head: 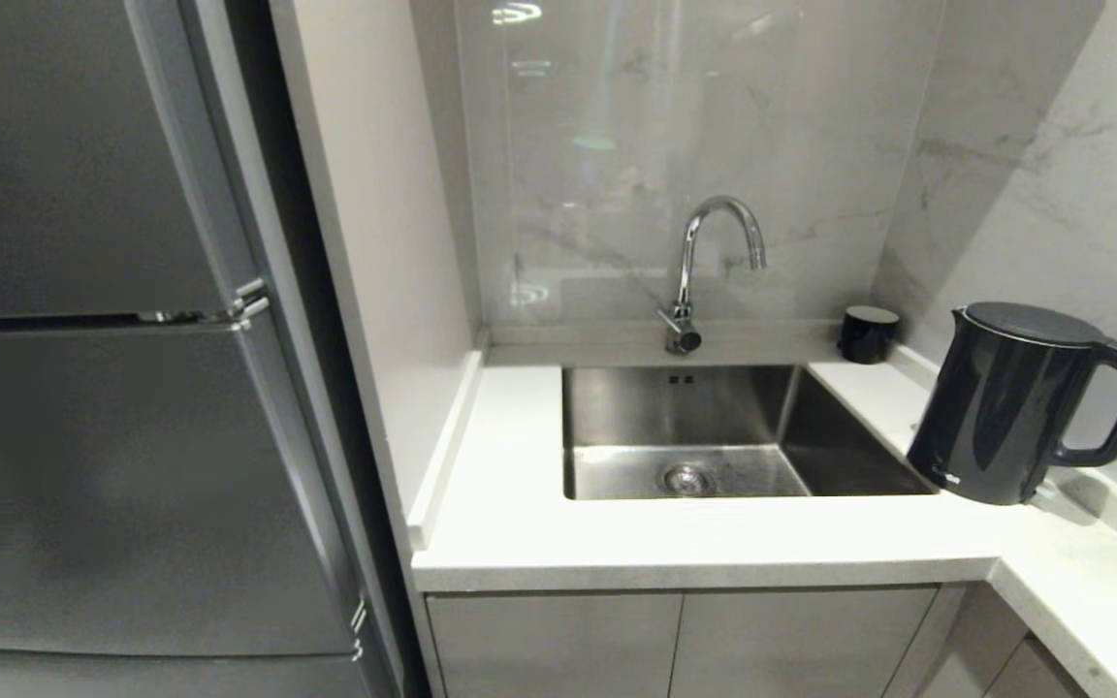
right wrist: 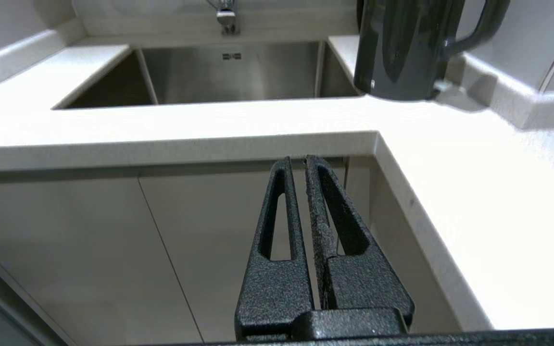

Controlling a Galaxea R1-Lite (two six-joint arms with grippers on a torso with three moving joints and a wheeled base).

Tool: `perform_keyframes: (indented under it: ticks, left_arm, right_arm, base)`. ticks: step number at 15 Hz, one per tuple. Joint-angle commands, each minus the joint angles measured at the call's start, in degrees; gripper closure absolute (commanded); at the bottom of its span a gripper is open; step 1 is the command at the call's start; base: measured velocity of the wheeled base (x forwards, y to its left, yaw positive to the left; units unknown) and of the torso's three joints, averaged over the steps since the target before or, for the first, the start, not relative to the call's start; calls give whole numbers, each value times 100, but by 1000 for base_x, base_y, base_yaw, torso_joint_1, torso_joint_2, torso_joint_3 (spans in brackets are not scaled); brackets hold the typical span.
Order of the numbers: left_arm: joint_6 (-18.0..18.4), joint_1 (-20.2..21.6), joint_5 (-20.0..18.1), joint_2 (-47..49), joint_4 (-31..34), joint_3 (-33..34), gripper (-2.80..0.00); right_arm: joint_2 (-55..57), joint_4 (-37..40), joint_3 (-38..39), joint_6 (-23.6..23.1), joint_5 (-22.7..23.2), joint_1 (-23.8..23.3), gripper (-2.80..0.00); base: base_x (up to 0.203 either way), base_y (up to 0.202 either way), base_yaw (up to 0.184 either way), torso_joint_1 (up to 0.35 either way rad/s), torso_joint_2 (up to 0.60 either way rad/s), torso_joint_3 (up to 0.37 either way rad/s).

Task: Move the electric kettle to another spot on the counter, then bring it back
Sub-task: Grab the kettle

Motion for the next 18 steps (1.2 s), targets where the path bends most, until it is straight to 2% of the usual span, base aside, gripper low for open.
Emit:
perform_keyframes:
  ticks: [1, 6, 18]
  left_arm:
    - [-3, 1, 1, 6, 5, 0, 0]
    - [-3, 1, 1, 6, 5, 0, 0]
    - [-3, 1, 1, 6, 5, 0, 0]
  right_arm:
    - [0, -2, 0, 0, 2, 0, 0]
    - [0, -1, 0, 0, 2, 0, 0]
    - [0, -1, 0, 0, 2, 0, 0]
  base:
    - [0, 0, 0, 198, -607, -399]
    - [0, 0, 0, 182, -479, -301]
    - [0, 0, 0, 144, -347, -207]
